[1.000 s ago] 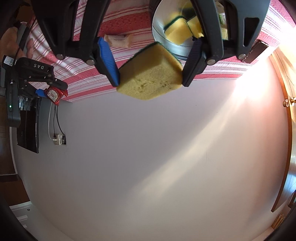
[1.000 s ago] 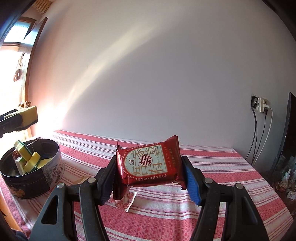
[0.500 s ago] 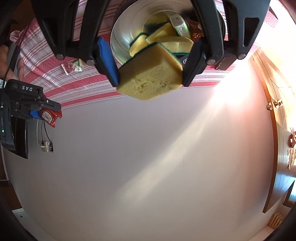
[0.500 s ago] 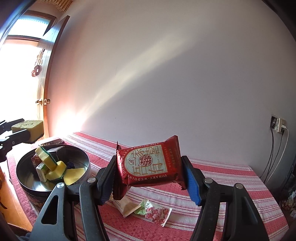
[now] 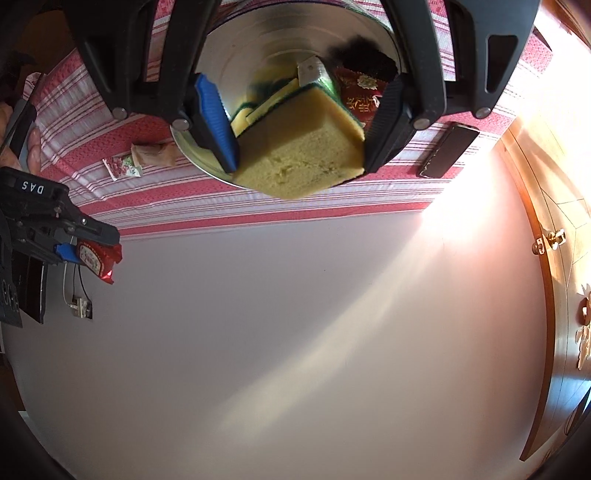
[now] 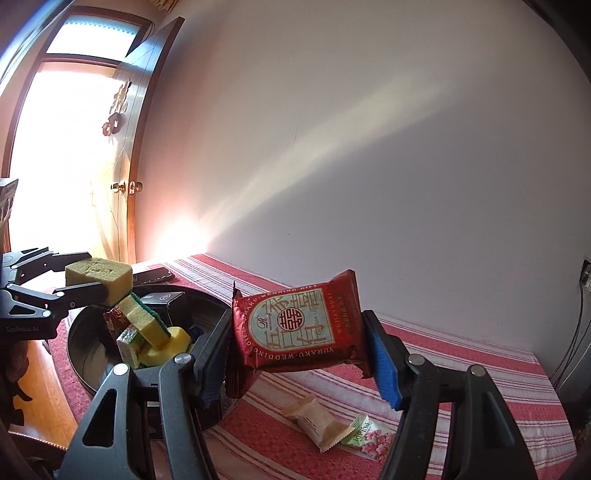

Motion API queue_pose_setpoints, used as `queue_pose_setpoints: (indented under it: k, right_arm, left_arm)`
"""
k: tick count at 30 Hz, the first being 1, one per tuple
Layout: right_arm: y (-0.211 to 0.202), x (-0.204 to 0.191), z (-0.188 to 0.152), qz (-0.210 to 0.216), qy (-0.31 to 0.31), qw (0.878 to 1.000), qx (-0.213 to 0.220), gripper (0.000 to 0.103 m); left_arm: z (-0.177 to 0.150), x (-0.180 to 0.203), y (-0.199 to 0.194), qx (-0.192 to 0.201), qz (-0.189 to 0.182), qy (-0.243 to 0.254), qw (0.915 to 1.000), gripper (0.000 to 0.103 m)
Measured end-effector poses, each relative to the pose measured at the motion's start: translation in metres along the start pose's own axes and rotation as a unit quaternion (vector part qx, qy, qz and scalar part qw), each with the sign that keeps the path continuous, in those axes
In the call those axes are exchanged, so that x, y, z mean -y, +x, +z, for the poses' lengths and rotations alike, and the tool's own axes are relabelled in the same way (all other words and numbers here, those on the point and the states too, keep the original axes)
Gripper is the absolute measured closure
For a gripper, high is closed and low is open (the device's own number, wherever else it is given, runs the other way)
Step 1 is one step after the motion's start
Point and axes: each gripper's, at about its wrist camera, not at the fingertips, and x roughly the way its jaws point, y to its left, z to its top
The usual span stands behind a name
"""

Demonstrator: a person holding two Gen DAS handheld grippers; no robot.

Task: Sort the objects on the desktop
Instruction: 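Carry the red packet and yellow sponge over the tin with both grippers, then open both grippers to drop the sponge and red packet into the tin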

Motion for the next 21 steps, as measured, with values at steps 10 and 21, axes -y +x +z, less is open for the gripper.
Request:
queue_pose_setpoints:
  k: [10,21]
  right_arm:
    - [0.029,-0.041,0.003,0.038,-0.035,0.998,-0.034,0.035]
    - [0.059,-0.079,0.001,0.076,-0.071,0.992,-0.070,0.035]
  left_arm:
    - [-0.009,-0.002,0.018,-0.035,-0.013,0.011,0.9992,0.034]
    - [-0.016,-0.008,0.027,-0.065,-0.018,0.014,0.9976,0.034]
